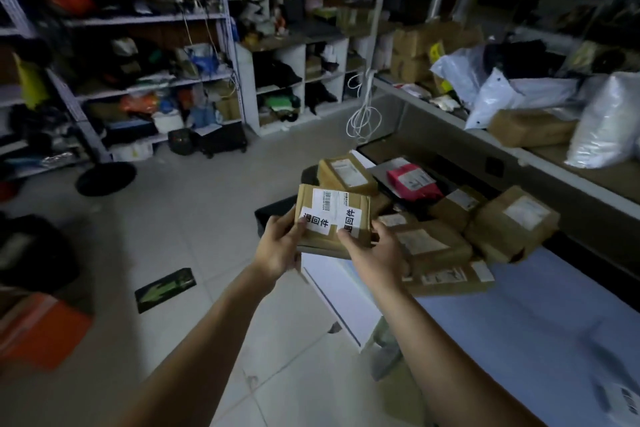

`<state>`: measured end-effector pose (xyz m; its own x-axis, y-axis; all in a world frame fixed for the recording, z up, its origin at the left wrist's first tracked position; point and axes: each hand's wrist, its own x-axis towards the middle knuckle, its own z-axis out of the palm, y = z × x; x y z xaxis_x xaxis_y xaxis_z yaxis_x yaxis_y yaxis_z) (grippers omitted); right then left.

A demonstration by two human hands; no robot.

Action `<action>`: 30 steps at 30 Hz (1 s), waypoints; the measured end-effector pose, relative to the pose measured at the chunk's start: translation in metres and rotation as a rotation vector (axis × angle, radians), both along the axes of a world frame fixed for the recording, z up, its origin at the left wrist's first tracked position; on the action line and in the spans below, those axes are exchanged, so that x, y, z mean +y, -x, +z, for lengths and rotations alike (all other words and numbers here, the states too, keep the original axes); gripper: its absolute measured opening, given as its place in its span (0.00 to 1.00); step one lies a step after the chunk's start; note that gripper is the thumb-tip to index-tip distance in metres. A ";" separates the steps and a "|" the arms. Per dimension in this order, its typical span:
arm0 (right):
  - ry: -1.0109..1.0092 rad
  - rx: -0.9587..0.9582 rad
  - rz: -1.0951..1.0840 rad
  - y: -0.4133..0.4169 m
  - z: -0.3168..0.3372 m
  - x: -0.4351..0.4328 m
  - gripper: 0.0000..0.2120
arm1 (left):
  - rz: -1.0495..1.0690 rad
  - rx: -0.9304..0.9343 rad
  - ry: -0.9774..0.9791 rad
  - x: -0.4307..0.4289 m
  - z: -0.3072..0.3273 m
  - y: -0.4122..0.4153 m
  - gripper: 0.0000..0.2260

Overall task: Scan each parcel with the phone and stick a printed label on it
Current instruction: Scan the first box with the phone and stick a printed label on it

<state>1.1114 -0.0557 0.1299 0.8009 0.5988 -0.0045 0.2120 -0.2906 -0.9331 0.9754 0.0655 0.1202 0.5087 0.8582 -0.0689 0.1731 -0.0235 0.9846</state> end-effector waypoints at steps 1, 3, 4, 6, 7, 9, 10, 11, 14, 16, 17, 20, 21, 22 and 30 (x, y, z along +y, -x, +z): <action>0.002 -0.008 -0.001 0.012 0.000 0.019 0.14 | 0.003 -0.011 0.015 0.018 -0.002 0.012 0.17; 0.017 -0.012 0.004 0.034 -0.001 0.059 0.15 | -0.011 -0.013 -0.011 0.059 -0.004 0.032 0.17; 0.026 -0.007 0.010 0.042 -0.004 0.078 0.16 | -0.018 -0.011 -0.031 0.079 -0.006 0.041 0.16; 0.020 0.017 0.010 0.056 -0.009 0.115 0.19 | -0.034 -0.009 -0.044 0.117 -0.008 0.055 0.10; 0.021 0.030 0.008 0.062 -0.012 0.131 0.20 | -0.046 -0.007 -0.048 0.133 -0.010 0.060 0.09; 0.038 0.048 0.004 0.070 -0.017 0.163 0.21 | -0.062 0.001 -0.046 0.164 -0.013 0.069 0.12; 0.051 0.056 0.004 0.072 -0.021 0.179 0.22 | -0.067 0.007 -0.039 0.179 -0.015 0.073 0.13; 0.068 0.066 0.007 0.072 -0.026 0.195 0.24 | -0.075 0.015 -0.031 0.195 -0.020 0.075 0.13; 0.117 0.100 0.002 0.067 -0.047 0.248 0.24 | -0.082 0.049 -0.014 0.253 -0.040 0.072 0.11; 0.122 0.125 -0.003 0.060 -0.064 0.286 0.20 | -0.090 0.076 0.008 0.294 -0.057 0.065 0.13; 0.124 0.148 -0.003 0.054 -0.073 0.307 0.19 | -0.090 0.104 0.017 0.315 -0.067 0.059 0.15; 0.149 0.200 -0.009 0.035 -0.104 0.368 0.19 | -0.083 0.195 0.053 0.375 -0.098 0.040 0.16; 0.156 0.219 -0.021 0.027 -0.115 0.387 0.19 | -0.101 0.228 0.069 0.395 -0.109 0.032 0.15; 0.162 0.242 -0.033 0.020 -0.127 0.405 0.17 | -0.124 0.271 0.077 0.415 -0.120 0.023 0.13; 0.425 0.358 -0.041 -0.061 -0.208 0.522 0.21 | -0.339 0.517 0.091 0.550 -0.198 -0.059 0.21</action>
